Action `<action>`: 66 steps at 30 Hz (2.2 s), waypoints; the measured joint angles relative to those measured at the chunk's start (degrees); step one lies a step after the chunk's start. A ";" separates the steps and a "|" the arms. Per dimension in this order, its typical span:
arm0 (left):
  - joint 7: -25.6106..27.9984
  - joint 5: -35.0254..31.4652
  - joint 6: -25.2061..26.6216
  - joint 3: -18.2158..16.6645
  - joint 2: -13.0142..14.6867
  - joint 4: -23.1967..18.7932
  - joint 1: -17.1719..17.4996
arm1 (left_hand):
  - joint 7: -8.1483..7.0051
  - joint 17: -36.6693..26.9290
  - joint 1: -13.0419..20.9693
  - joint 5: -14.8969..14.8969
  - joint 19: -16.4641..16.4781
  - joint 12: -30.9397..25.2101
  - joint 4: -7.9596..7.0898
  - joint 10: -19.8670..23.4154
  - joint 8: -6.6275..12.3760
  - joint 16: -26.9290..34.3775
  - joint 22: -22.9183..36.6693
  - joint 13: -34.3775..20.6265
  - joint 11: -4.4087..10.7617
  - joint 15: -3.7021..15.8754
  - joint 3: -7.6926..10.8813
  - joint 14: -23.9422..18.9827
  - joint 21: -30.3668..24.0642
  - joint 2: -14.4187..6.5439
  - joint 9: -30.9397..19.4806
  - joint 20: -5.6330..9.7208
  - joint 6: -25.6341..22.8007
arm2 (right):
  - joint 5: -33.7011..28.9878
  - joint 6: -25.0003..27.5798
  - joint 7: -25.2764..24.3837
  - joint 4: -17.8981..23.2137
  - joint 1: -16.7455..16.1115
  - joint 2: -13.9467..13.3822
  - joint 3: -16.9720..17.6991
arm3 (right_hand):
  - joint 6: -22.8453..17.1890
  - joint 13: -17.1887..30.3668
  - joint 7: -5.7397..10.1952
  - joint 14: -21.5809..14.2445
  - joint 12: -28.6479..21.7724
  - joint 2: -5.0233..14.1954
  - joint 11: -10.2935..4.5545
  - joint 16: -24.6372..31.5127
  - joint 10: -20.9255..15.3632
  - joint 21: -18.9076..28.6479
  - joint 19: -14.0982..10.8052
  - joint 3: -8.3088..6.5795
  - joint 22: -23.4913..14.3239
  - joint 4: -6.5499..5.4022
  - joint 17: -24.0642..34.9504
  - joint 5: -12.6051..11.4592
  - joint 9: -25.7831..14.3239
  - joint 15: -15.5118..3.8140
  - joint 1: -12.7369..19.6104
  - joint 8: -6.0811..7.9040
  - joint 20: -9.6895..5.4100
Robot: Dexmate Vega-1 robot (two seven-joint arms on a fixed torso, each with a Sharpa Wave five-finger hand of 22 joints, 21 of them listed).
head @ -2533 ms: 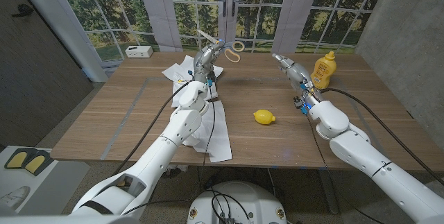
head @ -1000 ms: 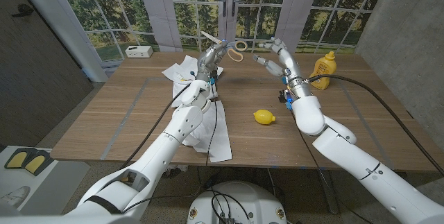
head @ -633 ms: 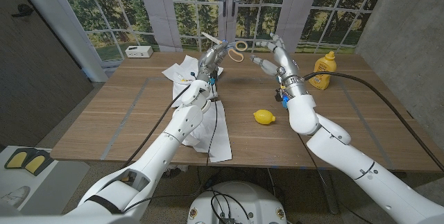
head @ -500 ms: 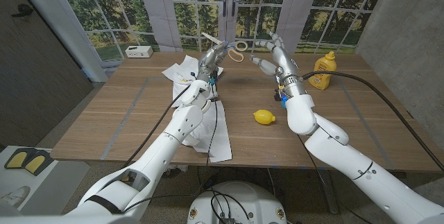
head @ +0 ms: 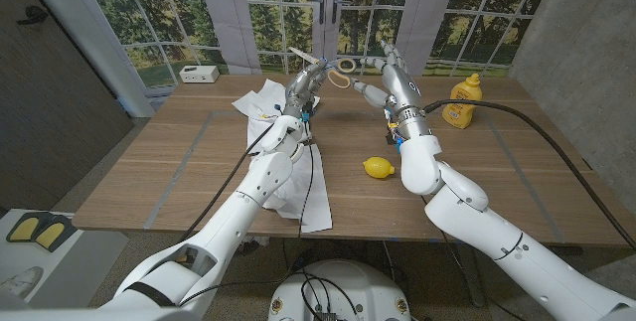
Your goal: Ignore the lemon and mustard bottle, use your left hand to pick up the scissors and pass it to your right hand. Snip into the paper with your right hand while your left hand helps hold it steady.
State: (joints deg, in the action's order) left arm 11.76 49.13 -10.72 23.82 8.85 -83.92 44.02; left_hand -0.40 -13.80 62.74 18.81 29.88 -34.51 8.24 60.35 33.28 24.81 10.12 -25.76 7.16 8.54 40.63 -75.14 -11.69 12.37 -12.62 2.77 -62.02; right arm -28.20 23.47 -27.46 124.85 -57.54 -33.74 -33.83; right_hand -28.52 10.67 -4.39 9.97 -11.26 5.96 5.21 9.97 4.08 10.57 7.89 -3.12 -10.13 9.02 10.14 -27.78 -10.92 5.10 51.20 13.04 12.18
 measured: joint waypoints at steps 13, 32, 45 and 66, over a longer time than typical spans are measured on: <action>0.08 -0.10 -1.09 0.44 -0.71 -0.49 0.23 | 0.00 0.00 0.00 -0.04 -0.43 0.00 0.05 0.10 0.10 0.00 0.00 0.00 -0.09 0.01 -0.07 0.01 0.00 0.00 -0.05 0.01 -0.01 | -3.18 2.19 1.21 0.44 1.30 0.96 -2.08 | -0.95 0.00 1.65 -0.01 0.00 0.01 0.21 0.00 -0.20 0.00 -0.01 0.50 0.00 -0.50 0.01 -0.21 -0.01 0.00 0.01 0.00 0.00; 0.24 -0.34 -1.16 1.27 -1.39 -0.52 0.18 | 0.00 -0.23 0.00 -0.32 -0.43 0.00 0.06 0.09 0.04 -0.02 0.01 -0.01 -0.07 0.03 -0.22 0.03 0.00 0.00 -0.01 0.00 -0.01 | -6.99 3.53 0.53 -2.20 3.61 3.08 -4.45 | -3.40 0.01 2.75 -0.14 -1.08 -0.22 -0.02 0.45 -2.49 0.29 -0.38 0.90 -0.01 -1.37 0.01 -0.44 -0.16 -0.93 -0.22 0.40 -0.37; 0.13 -0.38 -1.05 1.51 -1.45 -1.15 0.43 | 0.00 -0.18 0.00 -0.15 -0.43 0.00 0.13 0.19 -0.29 0.03 0.02 -0.01 0.03 -0.09 -0.30 -0.09 0.00 0.00 -0.01 0.00 -0.03 | -10.67 5.61 -0.07 -3.83 5.19 4.43 -6.23 | -6.28 0.01 2.45 -0.45 -2.10 -0.22 0.31 0.45 -5.01 0.74 -1.77 1.07 -0.01 -1.54 0.01 -0.43 -0.15 -1.23 -0.22 1.17 -1.34; -0.15 -0.28 -0.90 1.61 -1.28 -1.46 0.80 | -0.02 -0.16 0.00 -0.22 -0.42 0.00 0.10 0.28 -0.37 0.27 0.02 -0.16 0.12 -0.09 -0.43 -0.09 0.00 0.00 -0.01 0.00 -0.42 | -13.75 9.08 2.09 -5.55 7.33 5.31 -7.88 | -5.97 0.01 1.92 -0.76 -2.10 -0.22 0.31 0.45 -5.01 1.14 -3.41 1.30 -0.02 -1.76 0.01 -0.84 -0.14 -1.54 -0.22 0.89 -0.92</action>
State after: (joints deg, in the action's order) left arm 11.61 48.85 -11.62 25.42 7.57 -85.38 44.82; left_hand -0.41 -13.96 62.74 18.59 29.45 -34.51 8.34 60.62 32.91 25.08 10.15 -25.92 7.28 8.46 40.20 -75.23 -11.69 12.37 -12.64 2.77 -62.44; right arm -41.96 32.55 -25.37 119.30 -50.20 -28.42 -41.71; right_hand -34.49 10.68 -2.47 9.21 -13.36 5.74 5.53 10.42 -0.93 11.70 4.49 -1.82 -10.15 7.26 10.15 -28.61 -11.07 3.57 50.98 13.93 11.26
